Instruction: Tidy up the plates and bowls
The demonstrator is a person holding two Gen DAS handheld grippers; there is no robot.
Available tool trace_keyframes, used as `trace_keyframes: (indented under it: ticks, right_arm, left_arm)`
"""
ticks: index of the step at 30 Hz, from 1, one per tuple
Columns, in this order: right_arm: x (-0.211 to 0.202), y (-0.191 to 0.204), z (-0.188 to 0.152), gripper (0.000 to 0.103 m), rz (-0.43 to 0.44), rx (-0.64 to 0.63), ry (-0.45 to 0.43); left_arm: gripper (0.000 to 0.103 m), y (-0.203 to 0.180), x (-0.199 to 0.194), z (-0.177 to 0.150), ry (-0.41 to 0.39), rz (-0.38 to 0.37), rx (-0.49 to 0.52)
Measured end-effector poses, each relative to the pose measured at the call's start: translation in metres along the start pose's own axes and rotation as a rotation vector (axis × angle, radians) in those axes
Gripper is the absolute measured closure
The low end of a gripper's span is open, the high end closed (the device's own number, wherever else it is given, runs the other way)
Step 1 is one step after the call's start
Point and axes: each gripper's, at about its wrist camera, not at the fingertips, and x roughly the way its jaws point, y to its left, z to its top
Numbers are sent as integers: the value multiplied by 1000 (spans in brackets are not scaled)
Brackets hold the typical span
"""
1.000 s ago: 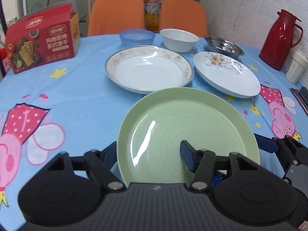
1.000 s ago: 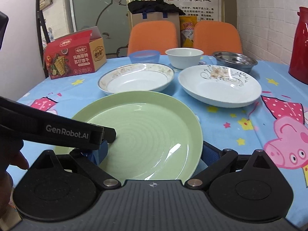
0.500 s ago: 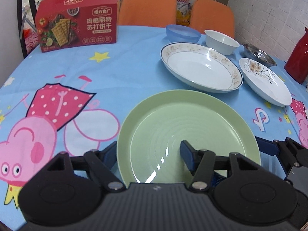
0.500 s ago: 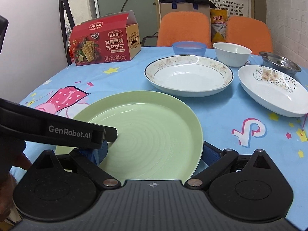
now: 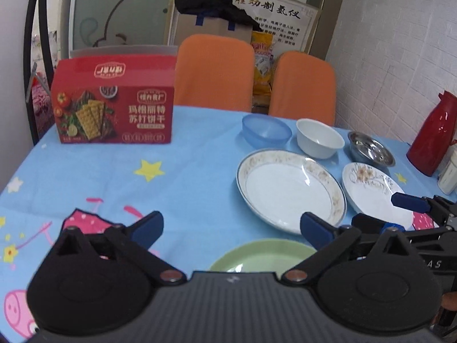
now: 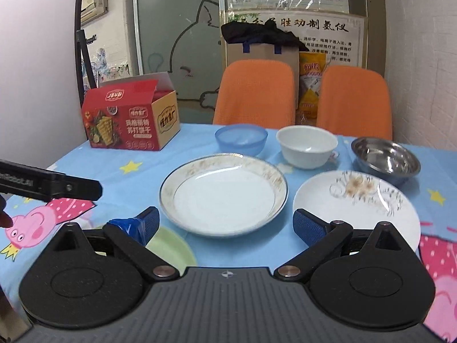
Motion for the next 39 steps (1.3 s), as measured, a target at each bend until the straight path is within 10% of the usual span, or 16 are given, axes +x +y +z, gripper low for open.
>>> trace_keyframes:
  ticks: [15, 39]
  right_arm:
    - [152, -44, 32, 15, 102, -7, 231]
    - [128, -11, -1, 14, 98, -21, 165]
  left_arm:
    - [3, 21, 125, 42, 182, -14, -76]
    - [12, -2, 153, 27, 219, 39, 42]
